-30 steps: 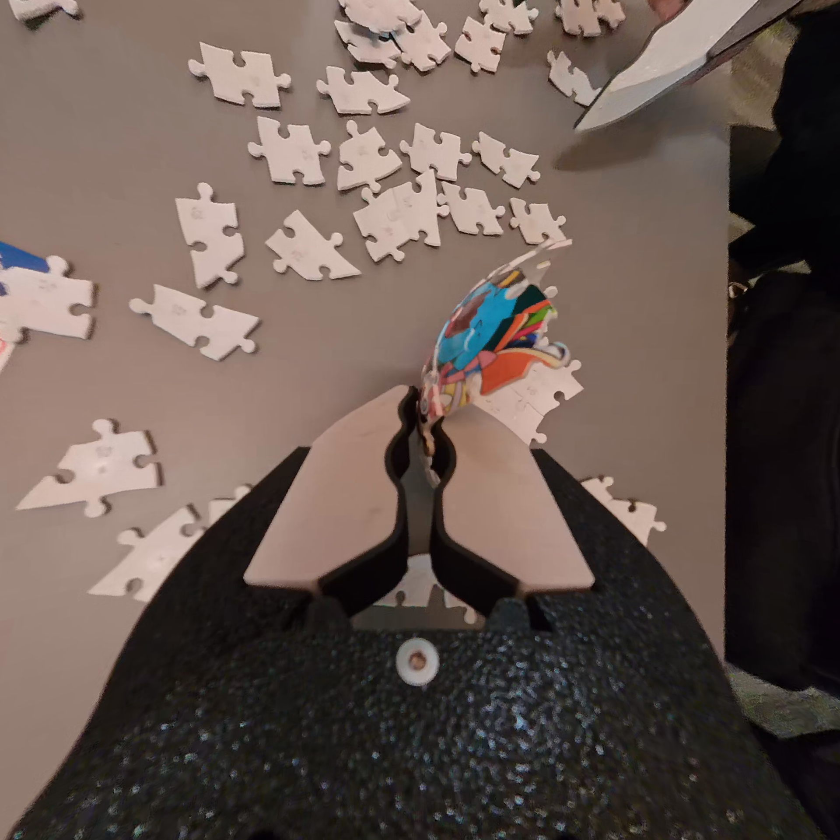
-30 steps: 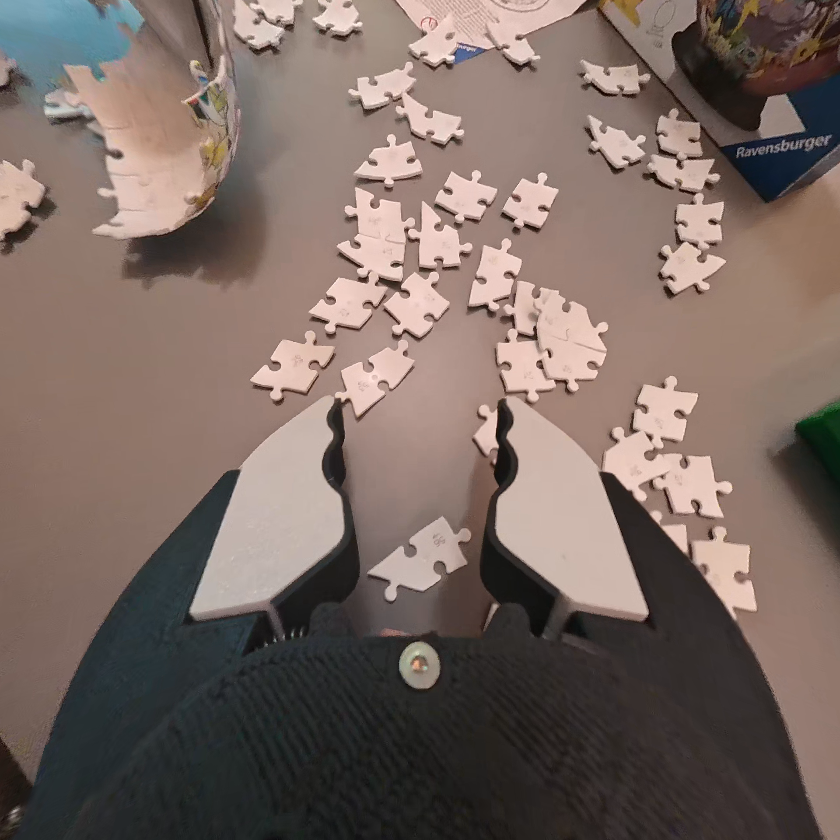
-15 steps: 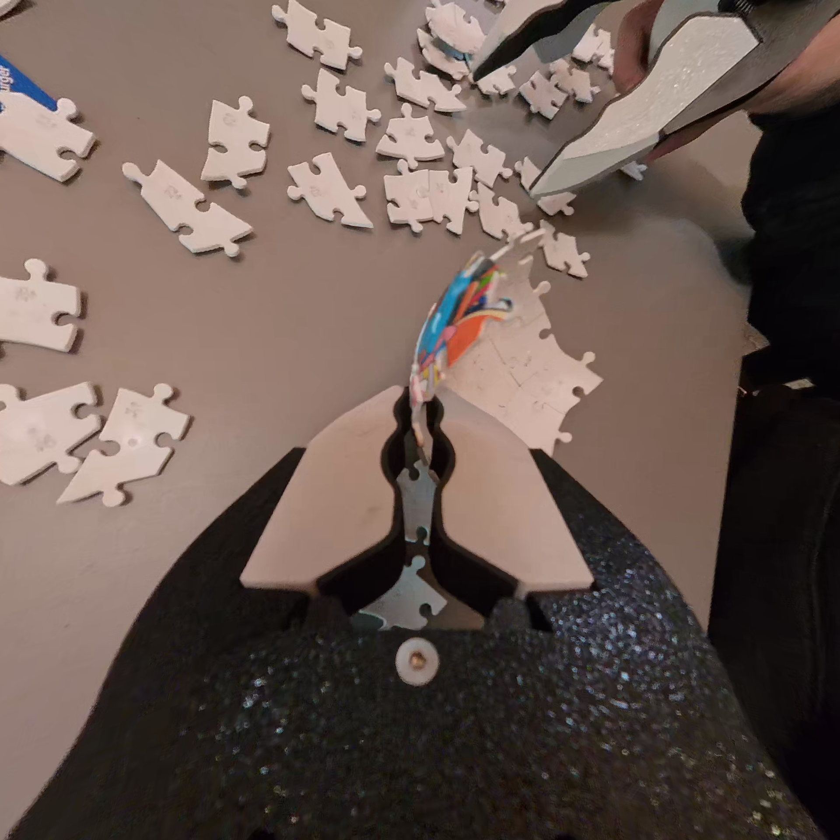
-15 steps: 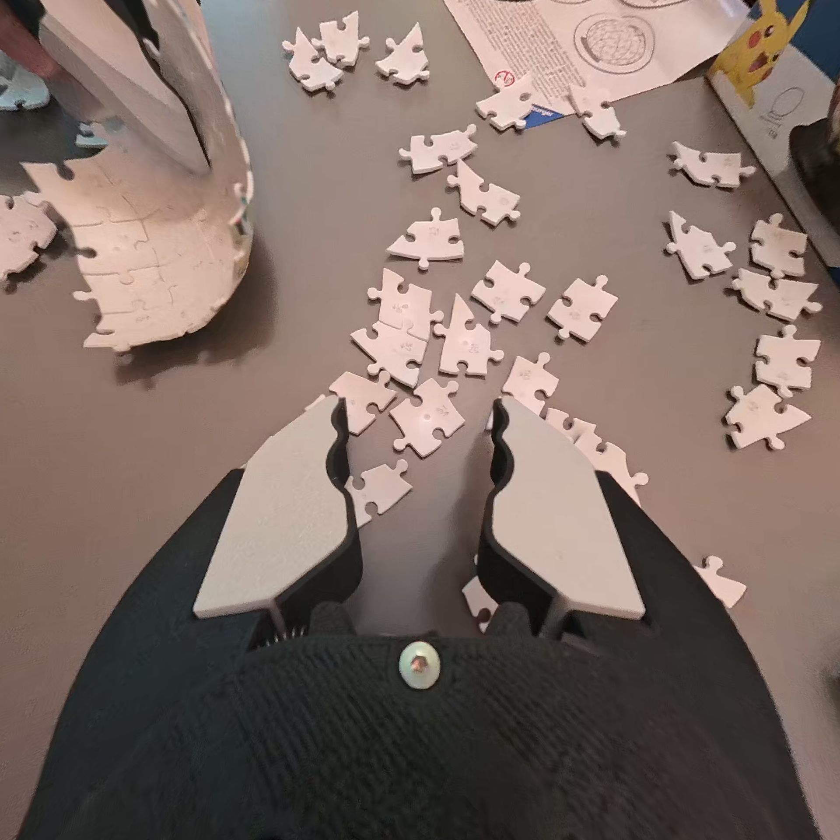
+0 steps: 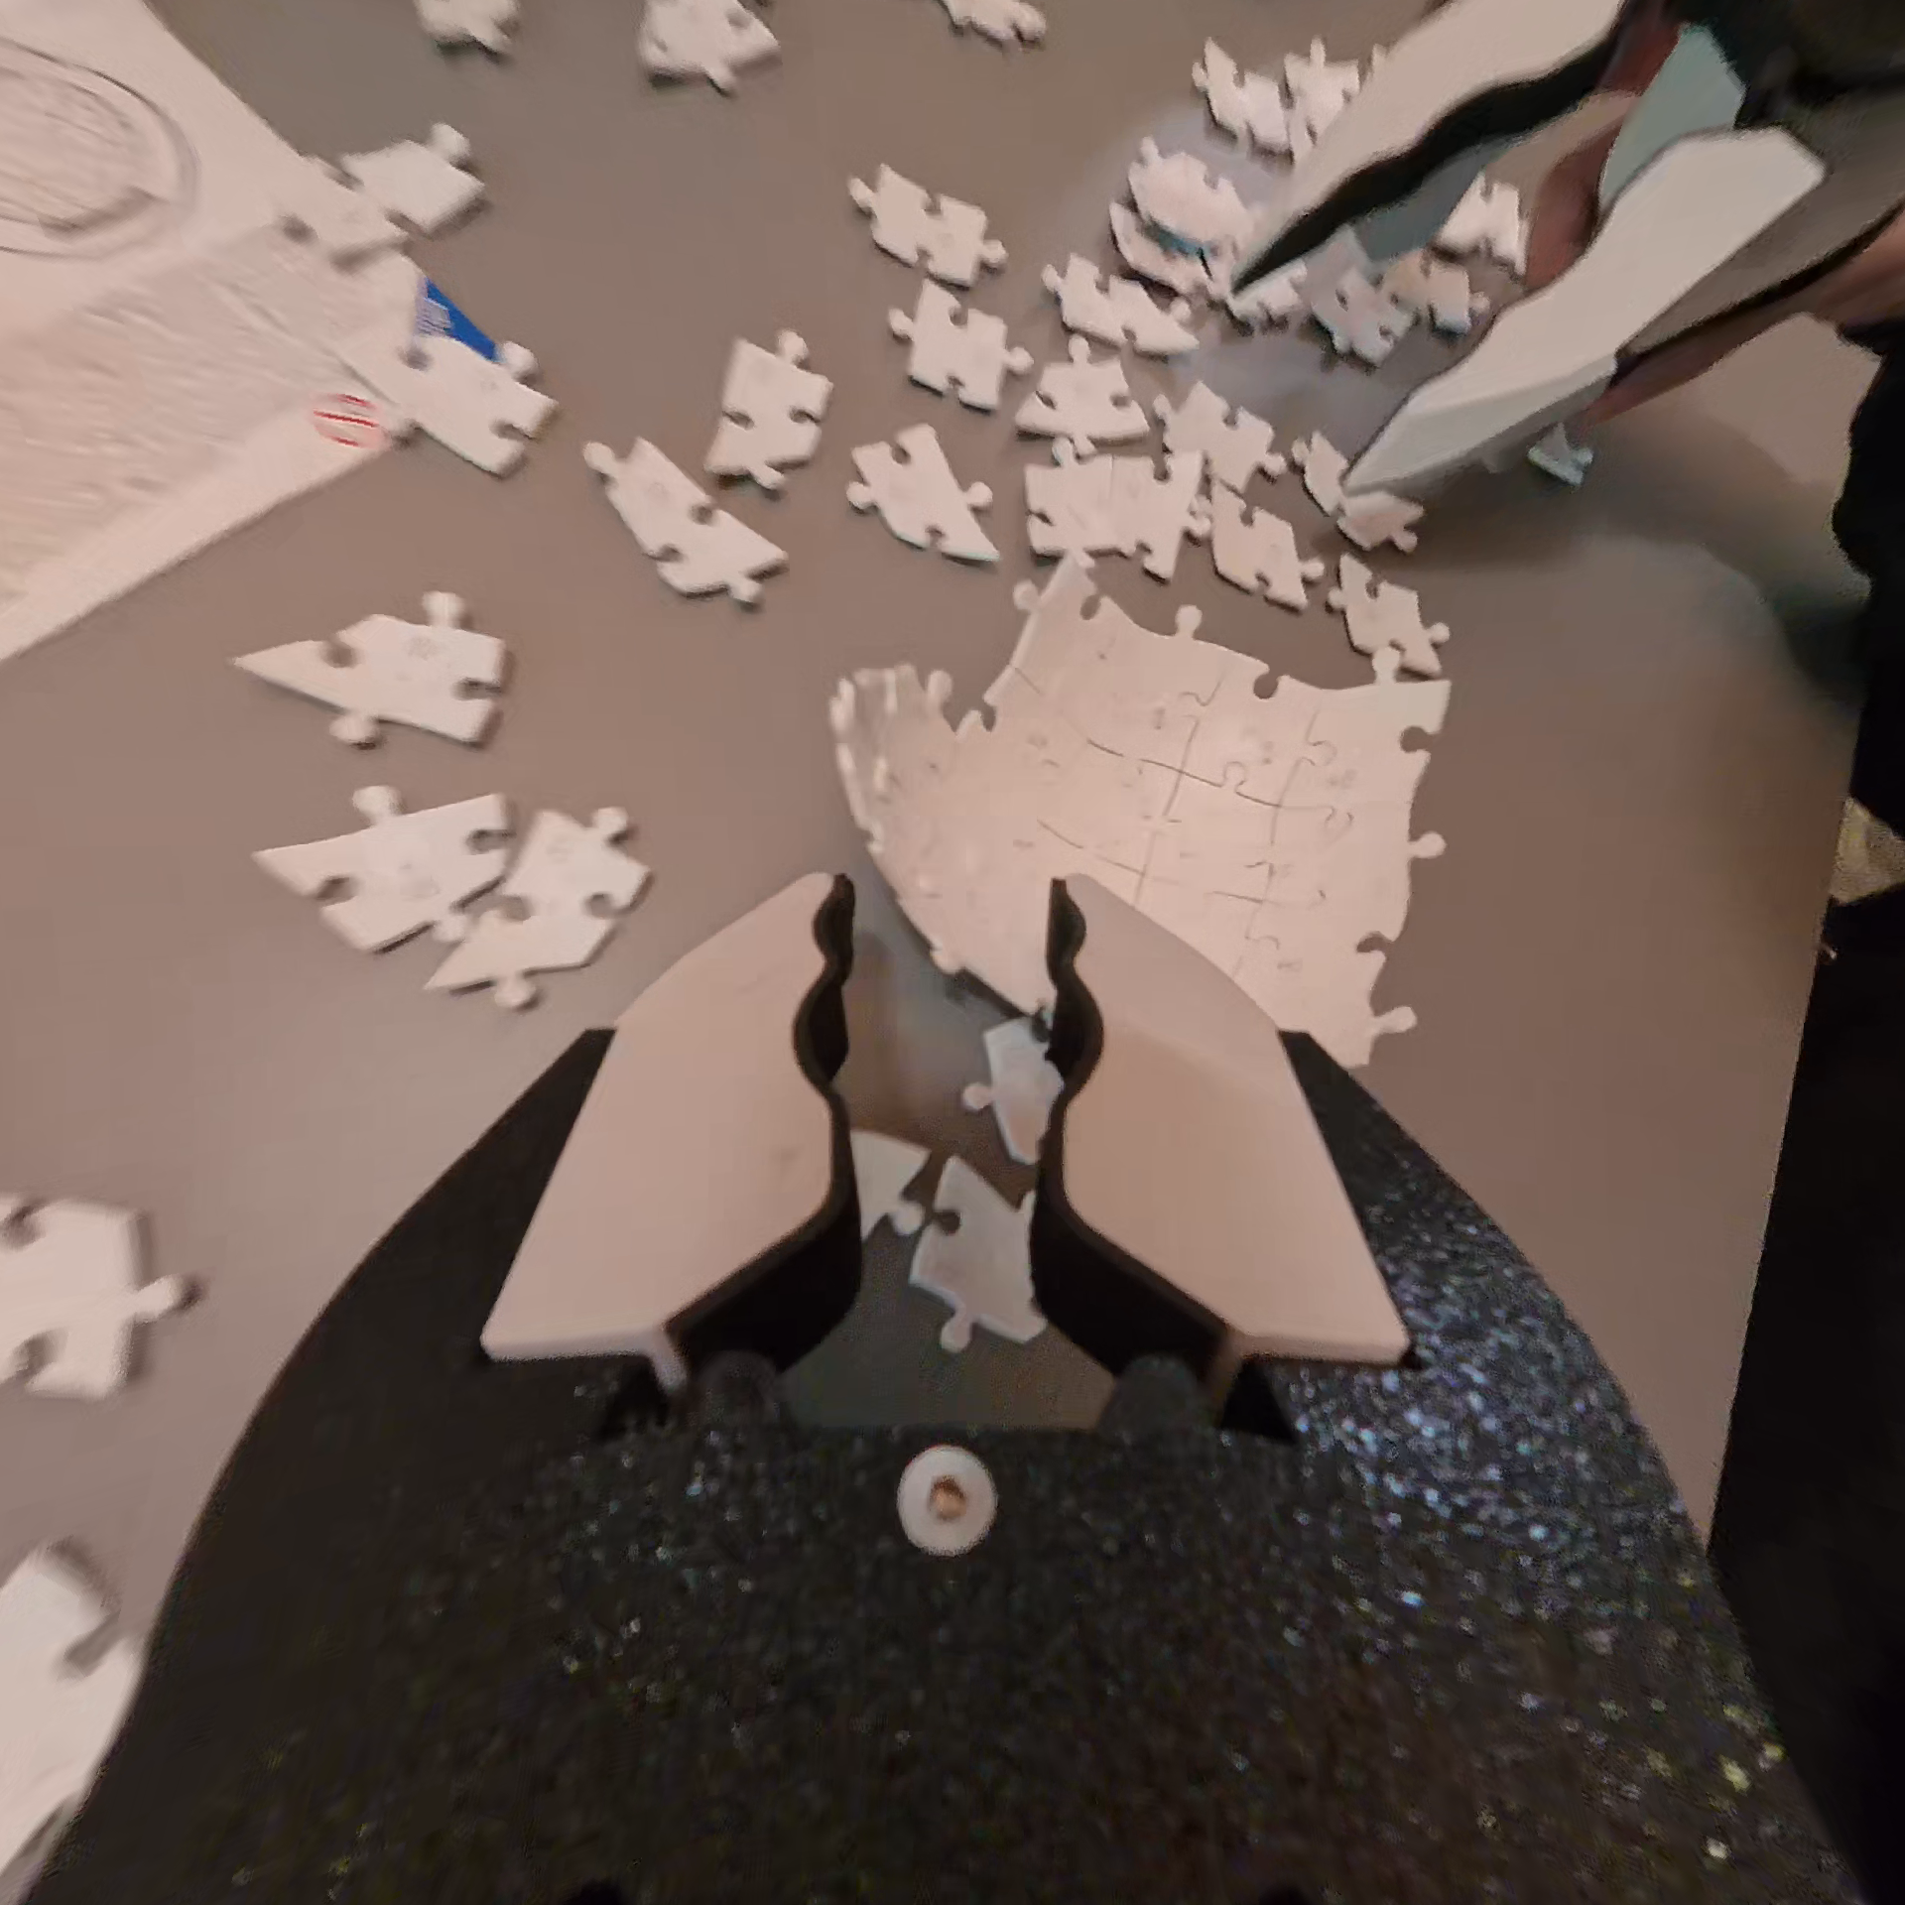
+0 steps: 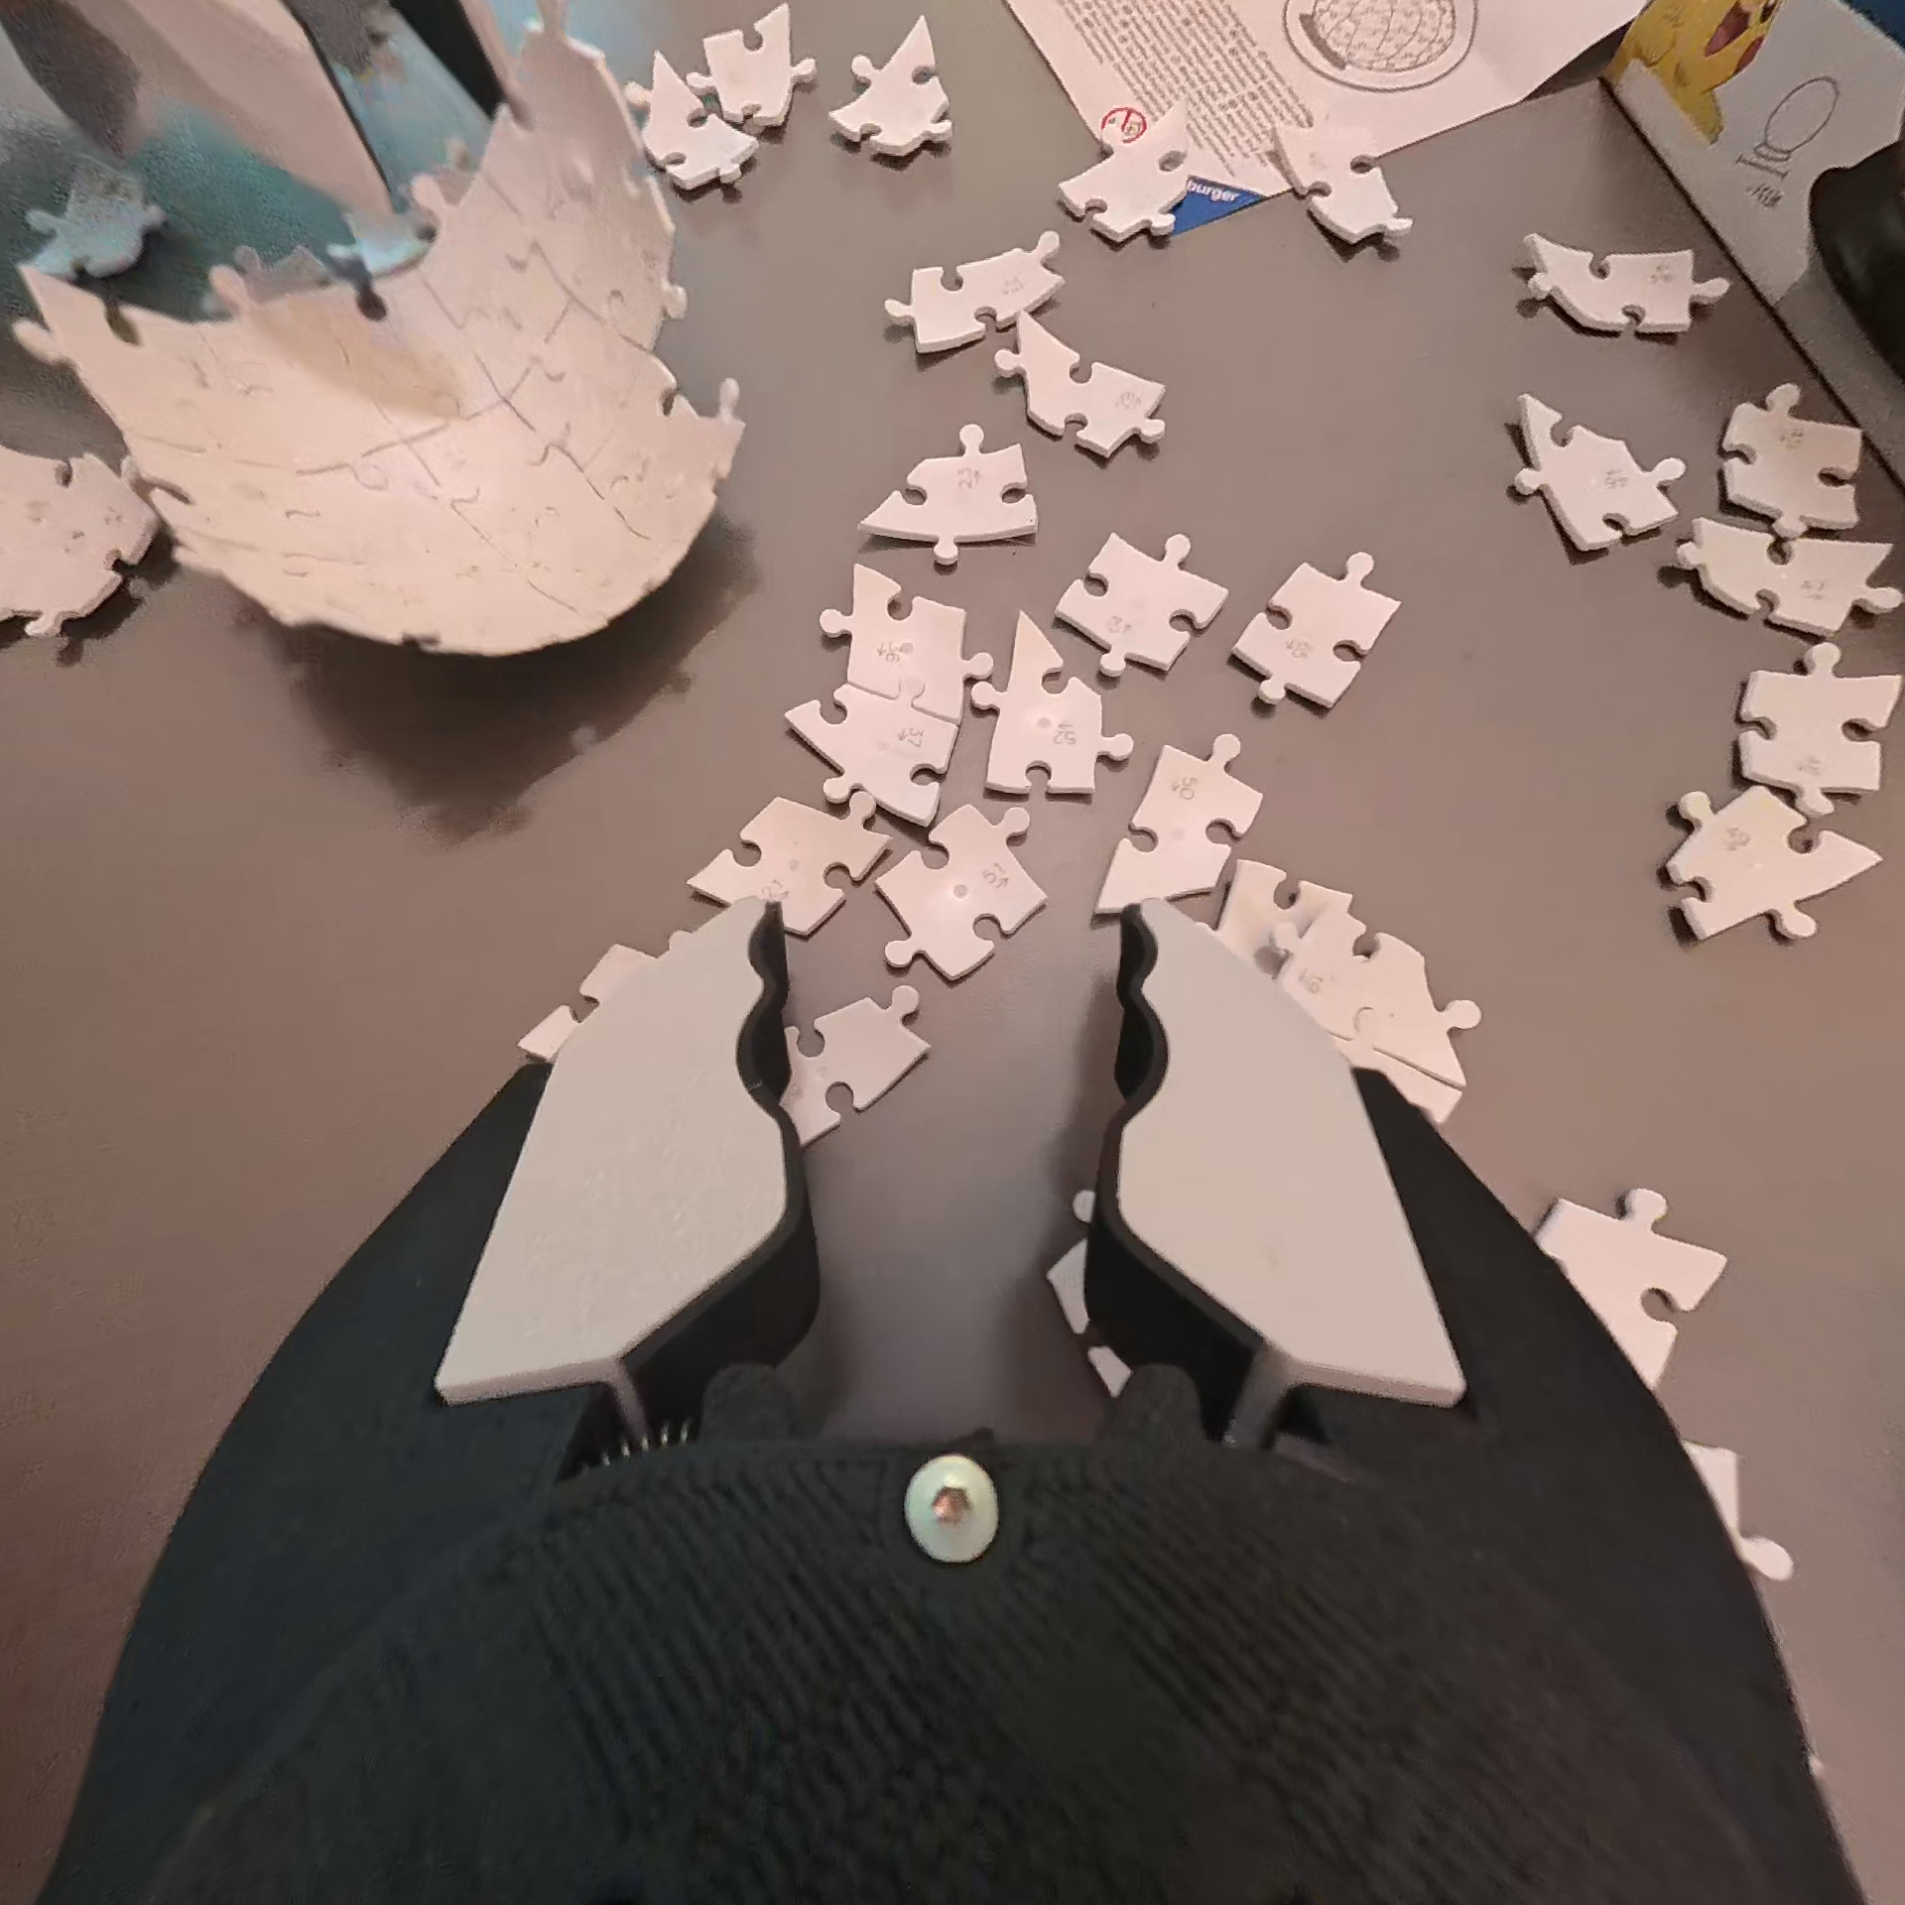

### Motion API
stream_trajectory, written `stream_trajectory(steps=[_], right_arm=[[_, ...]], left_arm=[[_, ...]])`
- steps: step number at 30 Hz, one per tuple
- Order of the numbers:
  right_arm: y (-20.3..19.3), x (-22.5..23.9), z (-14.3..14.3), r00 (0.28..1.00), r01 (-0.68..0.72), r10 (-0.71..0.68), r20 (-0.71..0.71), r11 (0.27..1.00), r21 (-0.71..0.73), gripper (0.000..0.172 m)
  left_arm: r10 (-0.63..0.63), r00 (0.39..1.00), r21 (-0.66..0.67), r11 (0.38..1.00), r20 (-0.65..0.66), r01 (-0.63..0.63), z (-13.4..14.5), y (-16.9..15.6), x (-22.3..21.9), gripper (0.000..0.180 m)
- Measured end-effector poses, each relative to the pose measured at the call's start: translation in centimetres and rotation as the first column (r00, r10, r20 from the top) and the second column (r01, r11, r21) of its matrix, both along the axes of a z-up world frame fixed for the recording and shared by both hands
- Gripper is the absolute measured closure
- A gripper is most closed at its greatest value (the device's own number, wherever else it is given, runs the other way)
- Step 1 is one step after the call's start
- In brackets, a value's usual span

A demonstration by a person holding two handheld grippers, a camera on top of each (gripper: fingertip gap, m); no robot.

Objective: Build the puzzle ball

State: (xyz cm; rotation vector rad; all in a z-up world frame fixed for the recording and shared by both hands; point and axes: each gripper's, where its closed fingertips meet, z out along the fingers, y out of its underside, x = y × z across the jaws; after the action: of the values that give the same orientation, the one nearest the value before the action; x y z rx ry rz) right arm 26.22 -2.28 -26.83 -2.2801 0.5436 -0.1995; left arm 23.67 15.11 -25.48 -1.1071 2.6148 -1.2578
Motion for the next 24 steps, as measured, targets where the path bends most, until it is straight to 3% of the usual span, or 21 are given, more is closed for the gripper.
stream_trajectory(steps=[6,9,12,16,24], right_arm=[[-0.9,0.8,1.0,0.998,0.045,-0.046,0.031,0.998,0.047,0.106],[-1.2,1.3,1.5,0.996,0.068,-0.071,0.056,0.996,0.064,0.104],[-1.4,1.4,1.6,0.995,0.075,-0.078,0.065,0.996,0.056,0.101],[-1.7,1.6,2.2,0.991,0.095,-0.099,0.095,0.994,0.049,0.099],[-3.3,2.1,3.5,0.985,0.149,-0.151,0.084,0.988,0.023,0.095]], left_arm=[[0.297,0.943,-0.011,0.954,0.148,-0.299,4.3,10.0,2.9,0.14],[0.435,0.883,0.056,0.891,0.175,-0.45,4.4,15.9,3.1,0.14],[0.495,0.852,0.09,0.853,0.168,-0.514,3.8,19.3,2.2,0.14],[0.521,0.843,0.112,0.837,0.131,-0.535,2.7,20.9,1.0,0.14],[0.397,0.911,0.162,0.897,0.114,-0.411,1.4,17.4,-0.1,0.141]])
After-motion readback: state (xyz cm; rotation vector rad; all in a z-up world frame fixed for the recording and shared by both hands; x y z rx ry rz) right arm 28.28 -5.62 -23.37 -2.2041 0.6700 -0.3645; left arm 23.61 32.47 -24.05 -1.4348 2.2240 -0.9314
